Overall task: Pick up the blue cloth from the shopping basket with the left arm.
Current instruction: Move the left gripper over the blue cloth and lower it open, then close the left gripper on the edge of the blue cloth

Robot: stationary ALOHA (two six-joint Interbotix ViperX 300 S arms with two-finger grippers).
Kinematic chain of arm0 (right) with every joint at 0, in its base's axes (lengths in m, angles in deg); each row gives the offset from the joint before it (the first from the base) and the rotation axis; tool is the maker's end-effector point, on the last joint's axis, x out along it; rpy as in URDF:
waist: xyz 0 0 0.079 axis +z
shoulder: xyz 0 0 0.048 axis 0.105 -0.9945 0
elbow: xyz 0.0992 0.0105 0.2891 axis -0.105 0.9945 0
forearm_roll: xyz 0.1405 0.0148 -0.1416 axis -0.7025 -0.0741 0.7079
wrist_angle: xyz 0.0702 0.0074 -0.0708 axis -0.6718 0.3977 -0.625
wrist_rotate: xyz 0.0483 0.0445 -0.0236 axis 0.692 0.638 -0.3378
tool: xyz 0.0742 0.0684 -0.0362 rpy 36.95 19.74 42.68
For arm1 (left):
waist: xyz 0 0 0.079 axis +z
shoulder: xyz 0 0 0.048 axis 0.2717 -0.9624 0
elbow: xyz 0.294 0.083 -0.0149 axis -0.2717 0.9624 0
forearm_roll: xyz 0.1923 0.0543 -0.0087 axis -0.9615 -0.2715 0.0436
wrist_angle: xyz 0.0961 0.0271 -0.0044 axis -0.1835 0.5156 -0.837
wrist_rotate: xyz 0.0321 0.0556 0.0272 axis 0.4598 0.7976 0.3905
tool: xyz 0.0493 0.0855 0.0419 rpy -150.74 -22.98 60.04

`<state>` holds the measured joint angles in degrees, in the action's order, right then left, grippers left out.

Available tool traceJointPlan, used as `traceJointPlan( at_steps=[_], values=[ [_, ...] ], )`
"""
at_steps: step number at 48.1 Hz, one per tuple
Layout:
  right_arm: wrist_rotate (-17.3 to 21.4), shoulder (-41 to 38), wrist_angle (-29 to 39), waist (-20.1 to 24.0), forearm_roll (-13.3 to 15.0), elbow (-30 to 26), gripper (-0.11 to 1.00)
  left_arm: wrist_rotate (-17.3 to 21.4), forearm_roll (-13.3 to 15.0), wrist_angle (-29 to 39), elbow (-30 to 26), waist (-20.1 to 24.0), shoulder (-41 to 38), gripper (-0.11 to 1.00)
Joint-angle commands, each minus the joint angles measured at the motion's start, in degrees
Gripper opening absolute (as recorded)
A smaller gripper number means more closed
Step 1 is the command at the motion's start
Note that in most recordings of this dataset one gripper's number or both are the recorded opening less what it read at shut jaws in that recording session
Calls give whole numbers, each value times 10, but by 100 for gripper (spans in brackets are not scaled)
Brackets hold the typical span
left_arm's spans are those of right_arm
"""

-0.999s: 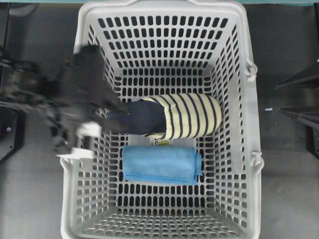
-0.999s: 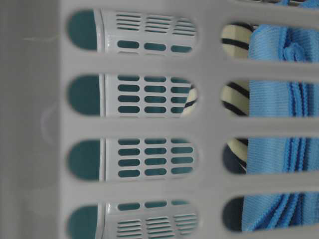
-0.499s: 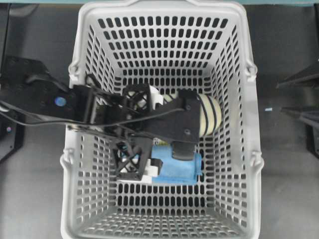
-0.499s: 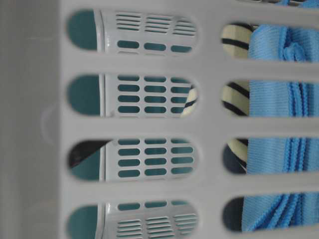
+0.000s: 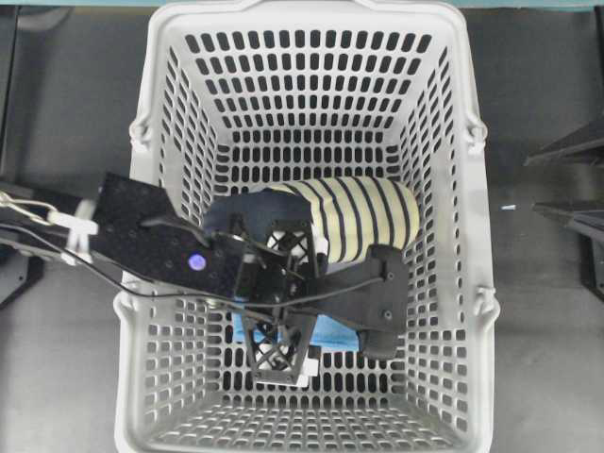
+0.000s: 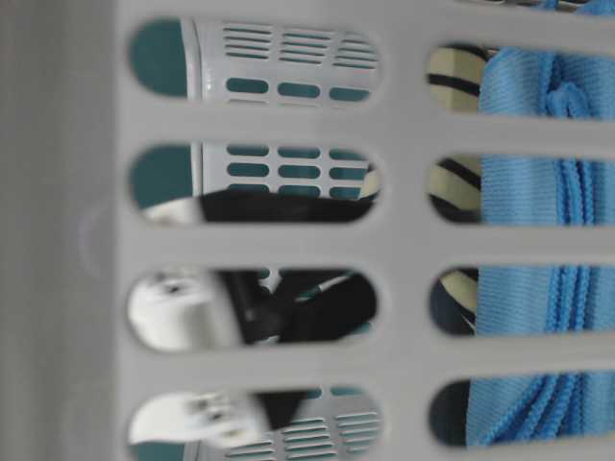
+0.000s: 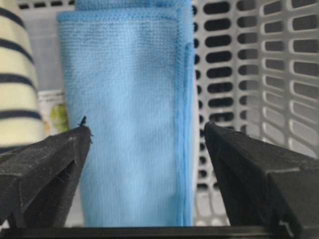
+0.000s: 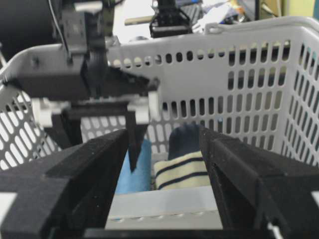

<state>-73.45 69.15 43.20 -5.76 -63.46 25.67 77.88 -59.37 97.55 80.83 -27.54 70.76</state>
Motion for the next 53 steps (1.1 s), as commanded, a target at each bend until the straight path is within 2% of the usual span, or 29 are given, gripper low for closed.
traceJointPlan(
  at_steps=[1, 17, 28, 34, 41, 44, 53],
  values=[
    [1, -1, -8, 1, 1, -5, 58, -2, -2, -18, 4, 1, -7, 89],
    [1, 4, -27, 1, 0, 3, 58, -4, -2, -30, 40, 5, -22, 88],
    [1, 4, -28, 1, 0, 5, 58, -35, -2, -30, 62, 3, -20, 82],
    [1, 4, -28, 2, 1, 6, 58, -40, -2, -30, 64, 2, -19, 66],
    [1, 6, -27, 1, 0, 6, 58, -34, -2, -25, 56, 2, -15, 27],
    [1, 7, -27, 1, 0, 8, 58, -34, -2, -23, 49, 2, -7, 14],
    [1, 11, -27, 2, 1, 11, 58, -34, -2, 22, -2, 1, 33, 11]
  ],
)
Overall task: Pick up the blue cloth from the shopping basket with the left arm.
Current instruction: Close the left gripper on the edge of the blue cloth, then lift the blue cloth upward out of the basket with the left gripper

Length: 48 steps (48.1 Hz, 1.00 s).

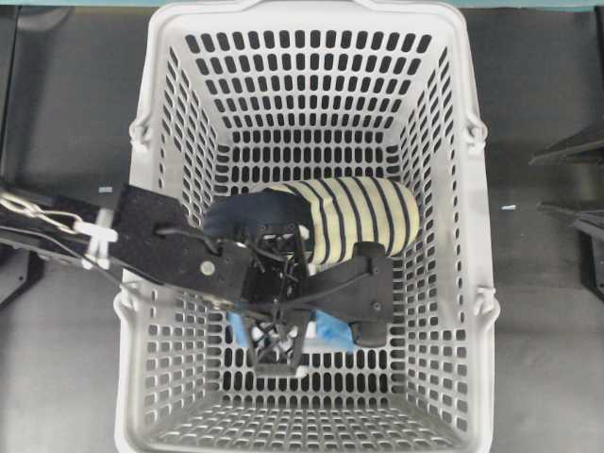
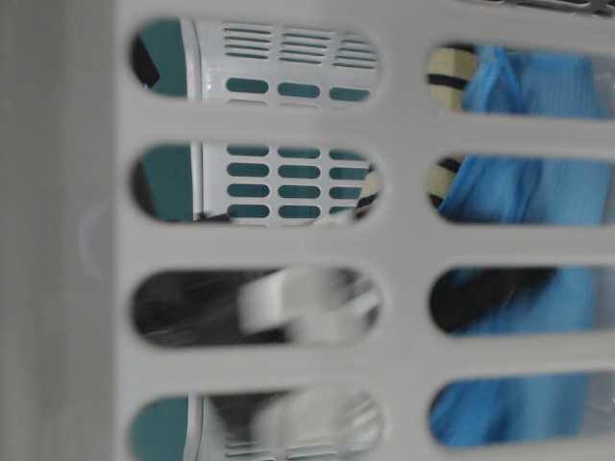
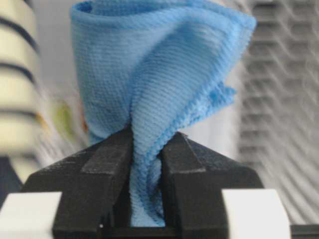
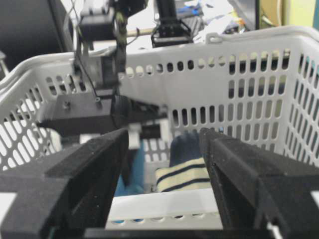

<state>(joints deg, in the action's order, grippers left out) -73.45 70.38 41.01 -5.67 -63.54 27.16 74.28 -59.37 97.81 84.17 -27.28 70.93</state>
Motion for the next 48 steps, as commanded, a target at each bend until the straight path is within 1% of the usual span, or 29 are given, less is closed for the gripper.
traceJointPlan(
  at_steps=[1, 6, 11, 19, 22, 25, 31, 48],
  values=[
    [1, 0, -5, 0, 1, -4, 58, 2, -2, 28, -43, -2, 36, 11],
    [1, 4, -5, 1, 1, -2, 58, 3, -2, 82, -93, -3, 56, 11],
    [2, 7, -5, 0, 1, 3, 58, 2, -2, 142, -162, -1, 71, 11],
    [1, 8, -5, 1, 1, 4, 58, 4, -3, 237, -264, 4, 74, 11],
    [2, 9, -6, 1, 1, 4, 58, 11, -3, 259, -284, 8, 72, 11],
    [2, 8, -5, 1, 1, 5, 58, 21, -3, 270, -294, 10, 69, 11],
    [2, 8, -6, 0, 1, 5, 58, 40, -3, 268, -299, 12, 63, 11],
    [3, 9, -5, 0, 0, 8, 58, 43, -3, 253, -301, 18, 63, 11]
  ],
)
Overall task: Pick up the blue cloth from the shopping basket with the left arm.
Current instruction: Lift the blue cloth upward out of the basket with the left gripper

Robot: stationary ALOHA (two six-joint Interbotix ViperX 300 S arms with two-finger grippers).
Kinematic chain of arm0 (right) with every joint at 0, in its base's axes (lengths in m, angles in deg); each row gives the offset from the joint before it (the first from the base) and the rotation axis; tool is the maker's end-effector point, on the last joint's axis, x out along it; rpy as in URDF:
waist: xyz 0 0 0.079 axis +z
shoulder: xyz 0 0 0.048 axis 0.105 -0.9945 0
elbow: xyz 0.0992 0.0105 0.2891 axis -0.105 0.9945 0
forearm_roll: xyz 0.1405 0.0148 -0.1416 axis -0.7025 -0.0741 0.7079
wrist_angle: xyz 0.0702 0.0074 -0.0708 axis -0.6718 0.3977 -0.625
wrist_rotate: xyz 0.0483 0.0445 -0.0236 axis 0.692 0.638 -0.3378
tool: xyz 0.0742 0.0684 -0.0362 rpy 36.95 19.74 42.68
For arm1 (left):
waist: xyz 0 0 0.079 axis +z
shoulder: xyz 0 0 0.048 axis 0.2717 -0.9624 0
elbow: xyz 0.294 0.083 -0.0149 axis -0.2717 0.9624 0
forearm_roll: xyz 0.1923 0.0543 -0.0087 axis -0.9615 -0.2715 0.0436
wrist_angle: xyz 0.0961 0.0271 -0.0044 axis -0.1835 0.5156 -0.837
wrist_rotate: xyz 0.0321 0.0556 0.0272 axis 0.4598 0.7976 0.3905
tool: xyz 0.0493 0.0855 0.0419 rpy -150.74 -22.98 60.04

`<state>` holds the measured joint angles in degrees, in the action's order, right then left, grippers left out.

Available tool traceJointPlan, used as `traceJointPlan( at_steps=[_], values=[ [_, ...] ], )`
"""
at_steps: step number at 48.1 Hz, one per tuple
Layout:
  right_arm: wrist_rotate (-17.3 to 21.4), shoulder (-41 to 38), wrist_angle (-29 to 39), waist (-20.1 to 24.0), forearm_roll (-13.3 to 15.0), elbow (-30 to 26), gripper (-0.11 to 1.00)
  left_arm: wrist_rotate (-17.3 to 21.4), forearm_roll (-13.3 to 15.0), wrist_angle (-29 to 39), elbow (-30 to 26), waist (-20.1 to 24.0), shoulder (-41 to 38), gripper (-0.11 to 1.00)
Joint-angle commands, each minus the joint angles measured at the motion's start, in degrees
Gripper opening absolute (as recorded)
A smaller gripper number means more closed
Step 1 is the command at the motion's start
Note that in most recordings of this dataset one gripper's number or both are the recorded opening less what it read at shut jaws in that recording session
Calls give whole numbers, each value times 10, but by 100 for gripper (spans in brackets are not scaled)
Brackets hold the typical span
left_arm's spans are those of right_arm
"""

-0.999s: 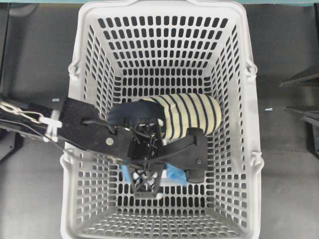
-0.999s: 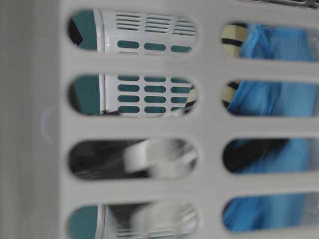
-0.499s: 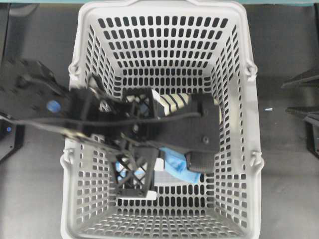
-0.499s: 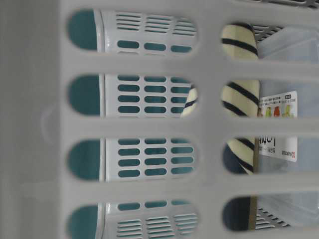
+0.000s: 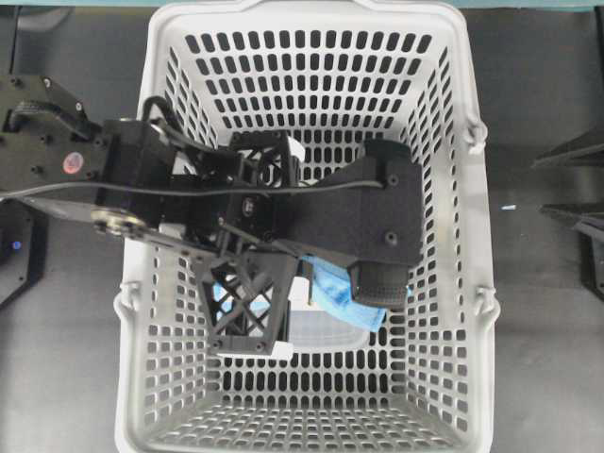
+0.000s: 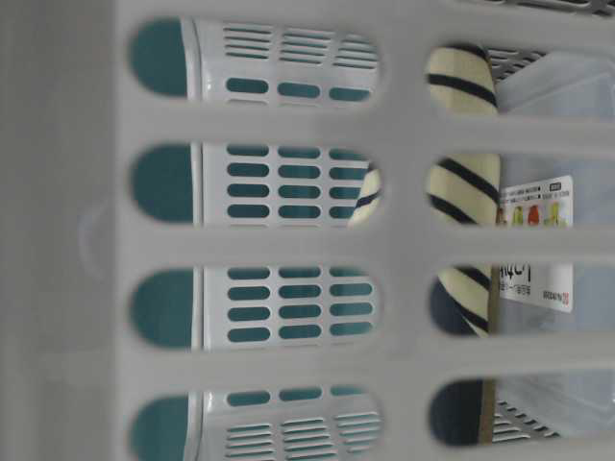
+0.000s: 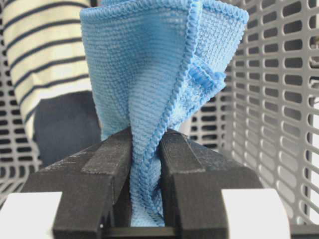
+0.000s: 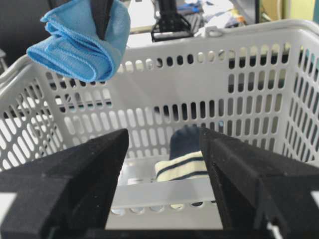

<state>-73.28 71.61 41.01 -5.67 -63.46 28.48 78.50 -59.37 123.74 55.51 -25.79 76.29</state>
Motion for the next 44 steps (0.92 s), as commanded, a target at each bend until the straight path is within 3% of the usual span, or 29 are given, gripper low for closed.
traceJointPlan(
  at_steps=[1, 23, 36, 44],
  values=[
    [1, -4, -5, 0, -1, -5, 58, 1, -3, -8, -13, 4, 10, 11],
    [1, -1, -4, 1, -1, -3, 58, 4, -3, -83, 50, -3, 55, 11],
    [1, 3, -5, 0, -1, -2, 58, -6, -3, -175, 166, -2, 137, 11],
    [1, 3, -5, 1, -1, -2, 58, -4, -3, -198, 186, -7, 150, 11]
  ],
)
